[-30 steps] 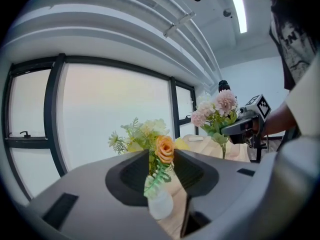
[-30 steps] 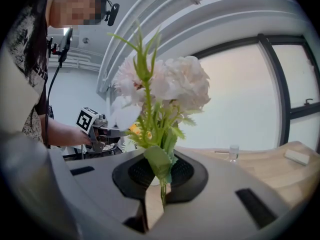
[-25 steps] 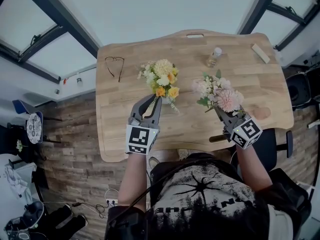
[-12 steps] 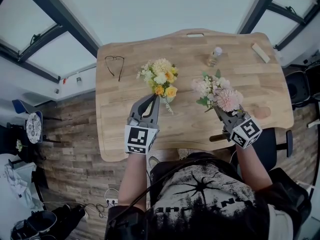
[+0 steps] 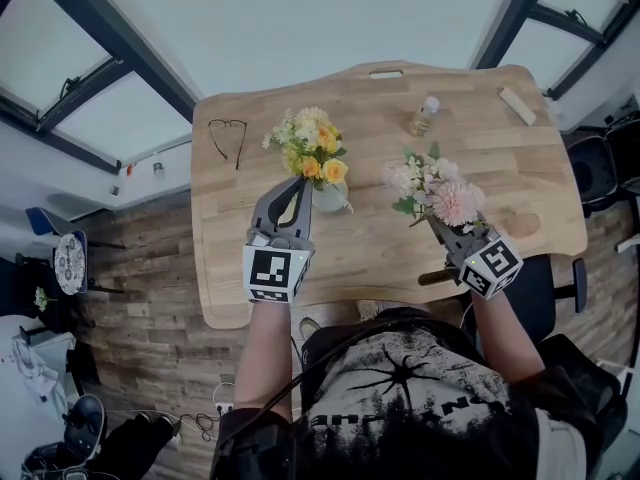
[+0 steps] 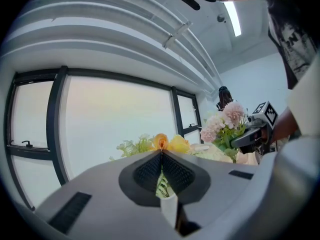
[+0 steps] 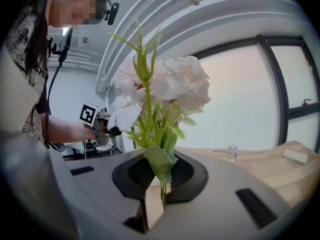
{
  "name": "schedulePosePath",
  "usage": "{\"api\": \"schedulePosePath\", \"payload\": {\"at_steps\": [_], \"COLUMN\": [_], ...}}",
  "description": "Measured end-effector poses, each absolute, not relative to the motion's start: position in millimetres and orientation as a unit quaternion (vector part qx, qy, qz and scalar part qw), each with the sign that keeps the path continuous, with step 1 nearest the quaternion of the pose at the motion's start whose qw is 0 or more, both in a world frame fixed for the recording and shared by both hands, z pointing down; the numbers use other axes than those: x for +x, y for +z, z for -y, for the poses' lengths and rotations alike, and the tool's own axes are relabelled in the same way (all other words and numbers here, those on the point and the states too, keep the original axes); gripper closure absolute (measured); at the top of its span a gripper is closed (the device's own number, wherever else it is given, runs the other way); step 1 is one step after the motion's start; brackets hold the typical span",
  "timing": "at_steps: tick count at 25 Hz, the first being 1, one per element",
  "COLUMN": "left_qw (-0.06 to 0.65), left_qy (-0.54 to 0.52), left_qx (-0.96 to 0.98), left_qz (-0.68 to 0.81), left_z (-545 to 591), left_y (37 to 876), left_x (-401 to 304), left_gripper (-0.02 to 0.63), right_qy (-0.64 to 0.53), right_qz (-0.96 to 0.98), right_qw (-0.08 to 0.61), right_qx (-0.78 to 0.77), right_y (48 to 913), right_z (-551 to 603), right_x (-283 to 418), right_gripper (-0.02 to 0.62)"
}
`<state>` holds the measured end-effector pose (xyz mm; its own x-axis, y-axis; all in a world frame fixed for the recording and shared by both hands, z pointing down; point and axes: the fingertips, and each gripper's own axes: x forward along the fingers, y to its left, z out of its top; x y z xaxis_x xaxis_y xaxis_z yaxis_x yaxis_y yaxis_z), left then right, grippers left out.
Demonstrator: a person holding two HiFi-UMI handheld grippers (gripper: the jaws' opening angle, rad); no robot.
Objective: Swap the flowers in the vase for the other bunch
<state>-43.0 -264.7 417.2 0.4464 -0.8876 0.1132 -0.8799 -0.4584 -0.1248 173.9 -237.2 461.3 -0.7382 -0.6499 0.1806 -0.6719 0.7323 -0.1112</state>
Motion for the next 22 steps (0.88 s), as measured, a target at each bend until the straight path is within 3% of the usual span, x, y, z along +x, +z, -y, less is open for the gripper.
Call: {"api": "schedulePosePath", "payload": {"at_steps": [22], "left_qw": [0.100], "left_qy": [-0.039], "left_qx": [-0.831], "left_qz": [-0.545], "left_z": [287.6], "left_y": [324.9], "left_x": [-61.4], "left_gripper": [0.591], "right_qy": [0.077], "right_qz": [0.932], "right_qw": [0.042], "right_qx": [0.352], "right_y": [455.6], "right_z": [243.4], "right_x": [173.4], "right_gripper": [0.561]}}
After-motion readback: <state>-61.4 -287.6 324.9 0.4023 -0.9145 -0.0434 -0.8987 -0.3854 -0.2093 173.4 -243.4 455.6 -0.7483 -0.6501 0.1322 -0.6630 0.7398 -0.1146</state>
